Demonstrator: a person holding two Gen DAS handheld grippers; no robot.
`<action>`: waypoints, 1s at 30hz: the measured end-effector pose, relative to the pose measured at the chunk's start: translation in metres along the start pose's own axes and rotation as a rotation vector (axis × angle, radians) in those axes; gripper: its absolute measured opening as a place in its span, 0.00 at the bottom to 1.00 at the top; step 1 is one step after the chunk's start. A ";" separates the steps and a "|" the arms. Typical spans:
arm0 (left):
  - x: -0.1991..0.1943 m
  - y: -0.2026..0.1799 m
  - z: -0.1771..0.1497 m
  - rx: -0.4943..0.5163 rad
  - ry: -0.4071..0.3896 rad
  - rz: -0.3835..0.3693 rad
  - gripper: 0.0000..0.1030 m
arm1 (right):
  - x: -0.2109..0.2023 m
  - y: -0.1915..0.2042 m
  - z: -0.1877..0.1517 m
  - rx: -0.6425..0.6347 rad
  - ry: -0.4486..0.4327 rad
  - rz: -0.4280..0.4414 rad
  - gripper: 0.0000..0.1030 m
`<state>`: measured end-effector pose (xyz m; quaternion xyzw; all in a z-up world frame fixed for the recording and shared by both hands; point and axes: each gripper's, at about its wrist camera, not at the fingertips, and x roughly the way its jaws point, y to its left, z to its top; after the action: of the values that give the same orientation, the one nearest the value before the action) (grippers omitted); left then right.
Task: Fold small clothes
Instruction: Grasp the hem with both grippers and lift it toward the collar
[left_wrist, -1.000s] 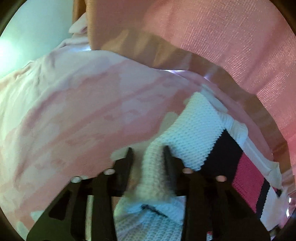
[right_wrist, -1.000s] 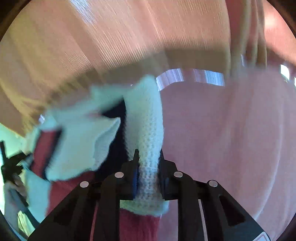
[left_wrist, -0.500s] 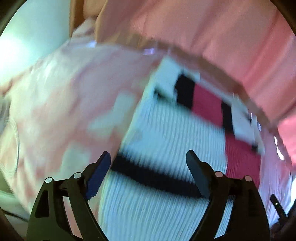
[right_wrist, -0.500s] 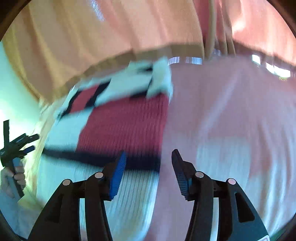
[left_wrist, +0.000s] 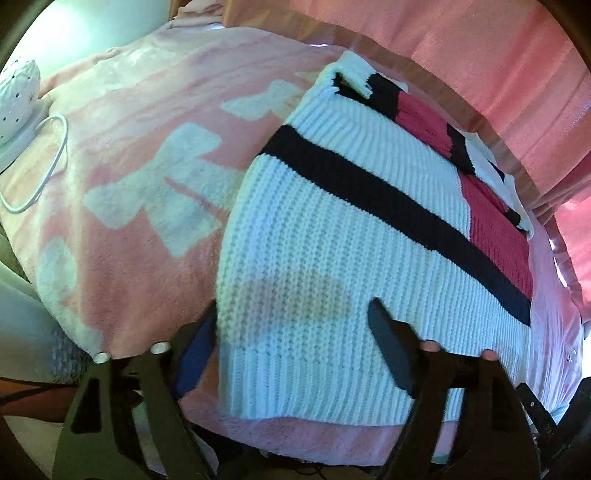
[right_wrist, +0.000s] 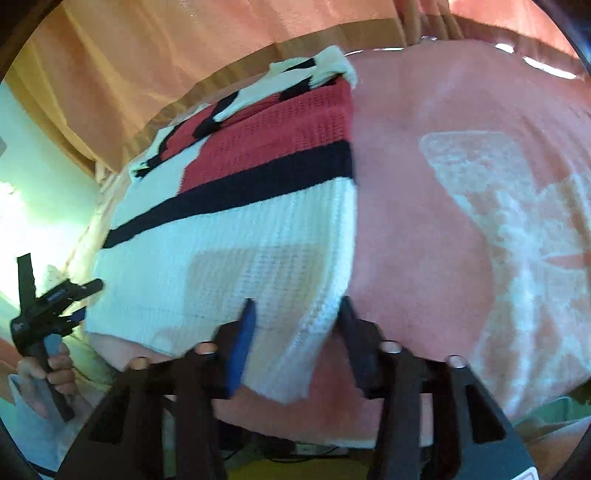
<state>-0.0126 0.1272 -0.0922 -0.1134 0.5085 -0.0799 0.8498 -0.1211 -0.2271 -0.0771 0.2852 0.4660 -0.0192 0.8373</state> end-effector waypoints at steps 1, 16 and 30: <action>0.000 -0.001 0.000 0.006 0.000 -0.017 0.45 | 0.004 0.001 0.001 -0.003 0.007 0.003 0.08; -0.119 -0.036 -0.073 0.105 -0.006 -0.314 0.10 | -0.161 -0.026 -0.029 -0.012 -0.198 -0.075 0.06; -0.194 -0.100 0.010 0.229 -0.351 -0.333 0.11 | -0.226 -0.004 0.070 -0.137 -0.494 0.014 0.06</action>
<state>-0.0969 0.0810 0.1038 -0.1106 0.3152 -0.2545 0.9075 -0.1960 -0.3176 0.1279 0.2178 0.2457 -0.0508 0.9432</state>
